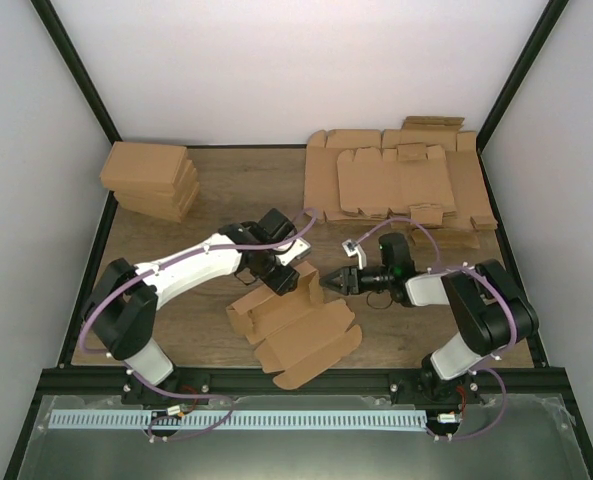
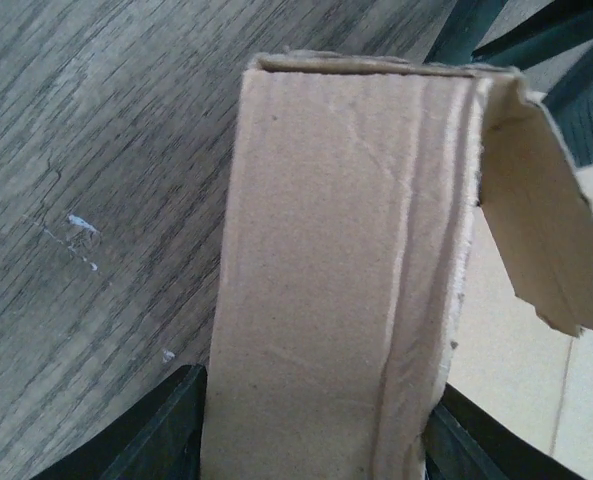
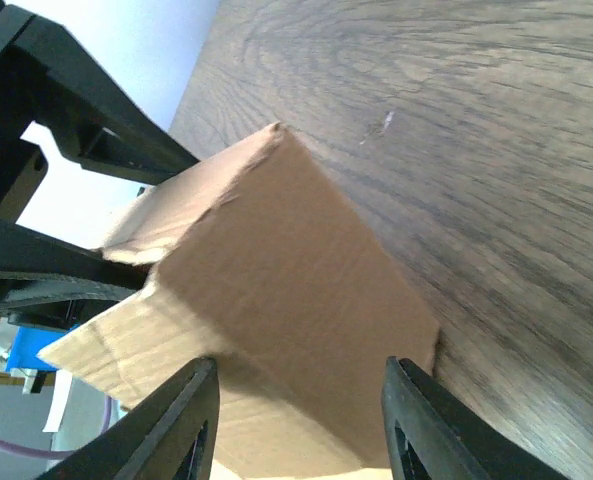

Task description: Fold the paper box

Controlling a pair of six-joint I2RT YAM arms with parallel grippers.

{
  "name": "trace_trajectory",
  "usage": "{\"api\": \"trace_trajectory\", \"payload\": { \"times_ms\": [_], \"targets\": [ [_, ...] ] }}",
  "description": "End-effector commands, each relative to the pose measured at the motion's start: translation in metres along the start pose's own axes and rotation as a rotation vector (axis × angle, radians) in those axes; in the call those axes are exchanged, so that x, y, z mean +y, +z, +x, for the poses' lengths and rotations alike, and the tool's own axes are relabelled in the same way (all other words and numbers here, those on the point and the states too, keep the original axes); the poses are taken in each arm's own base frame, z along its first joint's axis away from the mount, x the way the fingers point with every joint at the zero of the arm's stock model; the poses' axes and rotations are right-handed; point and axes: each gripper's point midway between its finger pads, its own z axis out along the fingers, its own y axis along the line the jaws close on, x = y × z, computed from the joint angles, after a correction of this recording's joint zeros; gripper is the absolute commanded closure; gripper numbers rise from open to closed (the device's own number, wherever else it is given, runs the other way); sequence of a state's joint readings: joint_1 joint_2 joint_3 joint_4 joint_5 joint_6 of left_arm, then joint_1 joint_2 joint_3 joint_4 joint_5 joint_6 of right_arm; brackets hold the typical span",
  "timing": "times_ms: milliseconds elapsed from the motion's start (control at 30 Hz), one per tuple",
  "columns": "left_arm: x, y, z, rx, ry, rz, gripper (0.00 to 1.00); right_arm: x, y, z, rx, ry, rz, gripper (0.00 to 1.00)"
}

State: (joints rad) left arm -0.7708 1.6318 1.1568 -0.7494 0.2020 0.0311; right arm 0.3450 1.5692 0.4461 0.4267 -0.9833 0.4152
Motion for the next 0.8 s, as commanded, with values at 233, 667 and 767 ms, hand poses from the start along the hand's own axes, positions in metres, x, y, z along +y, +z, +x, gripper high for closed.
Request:
{"api": "trace_trajectory", "payload": {
  "times_ms": [233,667,767],
  "targets": [
    [-0.009,-0.001,-0.008,-0.017,0.050,0.044,0.47,0.003,0.021,-0.004,0.009,-0.147,0.101,0.50],
    [-0.021,0.013,0.005,0.048,0.160,-0.073,0.49,0.003,0.008,-0.007,-0.078,-0.241,0.324,0.38],
    [-0.019,0.013,0.004,0.056,0.176,-0.125,0.51,0.002,0.009,-0.002,-0.076,-0.242,0.357,0.40]
  ]
}}
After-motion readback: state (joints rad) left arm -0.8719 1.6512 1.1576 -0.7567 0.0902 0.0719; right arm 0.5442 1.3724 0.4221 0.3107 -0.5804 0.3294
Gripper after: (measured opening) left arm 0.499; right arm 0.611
